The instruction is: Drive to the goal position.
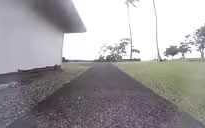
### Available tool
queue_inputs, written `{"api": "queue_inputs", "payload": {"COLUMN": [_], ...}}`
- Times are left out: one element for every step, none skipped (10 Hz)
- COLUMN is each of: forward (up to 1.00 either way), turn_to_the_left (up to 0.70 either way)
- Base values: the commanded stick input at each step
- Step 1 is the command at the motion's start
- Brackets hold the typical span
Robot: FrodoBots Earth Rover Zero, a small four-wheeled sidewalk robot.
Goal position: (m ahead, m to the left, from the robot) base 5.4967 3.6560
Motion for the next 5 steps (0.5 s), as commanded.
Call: {"api": "queue_inputs", "payload": {"forward": [0.70,0.70,0.70,0.70,0.70], "turn_to_the_left": [0.00,0.00,0.00,0.00,0.00]}}
